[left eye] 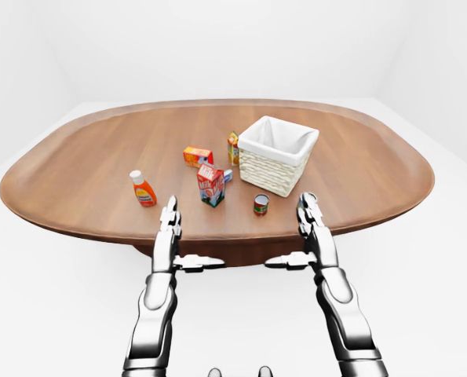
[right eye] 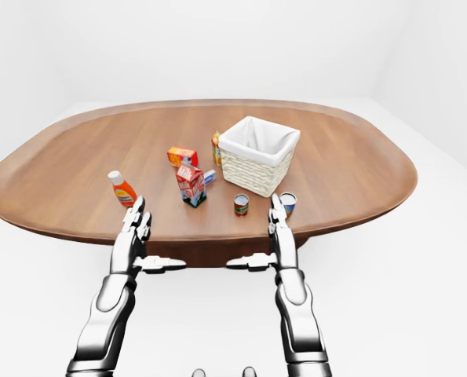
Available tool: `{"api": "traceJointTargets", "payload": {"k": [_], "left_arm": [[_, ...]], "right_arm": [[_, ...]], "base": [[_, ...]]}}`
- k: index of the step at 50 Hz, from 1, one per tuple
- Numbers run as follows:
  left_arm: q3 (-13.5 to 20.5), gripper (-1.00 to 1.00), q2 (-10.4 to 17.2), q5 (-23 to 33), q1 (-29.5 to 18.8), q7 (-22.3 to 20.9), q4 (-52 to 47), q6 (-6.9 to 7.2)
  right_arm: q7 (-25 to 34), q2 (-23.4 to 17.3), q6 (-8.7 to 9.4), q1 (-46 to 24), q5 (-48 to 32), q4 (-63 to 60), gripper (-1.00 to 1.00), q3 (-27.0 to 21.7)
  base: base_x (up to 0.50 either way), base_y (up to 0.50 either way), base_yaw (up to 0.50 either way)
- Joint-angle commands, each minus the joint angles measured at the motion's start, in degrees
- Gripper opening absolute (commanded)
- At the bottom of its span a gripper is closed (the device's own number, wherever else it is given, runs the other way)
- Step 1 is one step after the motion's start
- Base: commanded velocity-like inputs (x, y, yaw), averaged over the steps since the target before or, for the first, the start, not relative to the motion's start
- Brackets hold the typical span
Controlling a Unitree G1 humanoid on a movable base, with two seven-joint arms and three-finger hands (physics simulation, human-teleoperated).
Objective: Pick up the tomato sauce, and put it in the basket.
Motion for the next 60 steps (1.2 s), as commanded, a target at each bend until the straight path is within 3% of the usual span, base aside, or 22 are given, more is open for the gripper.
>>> {"api": "traceJointTargets", "payload": {"k": [1,11,32,35,60], "left_arm": [[1.3,1.00,0.9,2.3,1.5,-0.9,-4.9,3.64],[2.7,1.00,1.2,2.7,2.8,-2.6,-14.3,3.76],[2.8,1.00,1.0,3.8,3.1,-3.2,-15.5,3.76],[2.6,1.00,1.0,4.0,3.1,-3.2,-14.7,3.76],[2.2,1.00,0.8,4.2,3.5,-3.3,-15.0,3.76]], "right_arm": [[3.3,-0.4,3.52,1.6,0.9,-5.2,1.00,-0.2],[4.5,-0.6,3.52,3.3,2.1,-14.2,1.00,-0.8],[4.3,-0.8,3.52,3.2,1.4,-16.2,1.00,-1.7],[6.5,-0.9,3.52,4.0,2.7,-16.2,1.00,-1.6],[7.4,-1.0,3.52,4.8,3.1,-19.8,1.00,-2.4]], "base": [[0.00,0.00,0.00],[0.00,0.00,0.00],[0.00,0.00,0.00],[0.06,0.00,0.00],[0.50,0.00,0.00]]}}
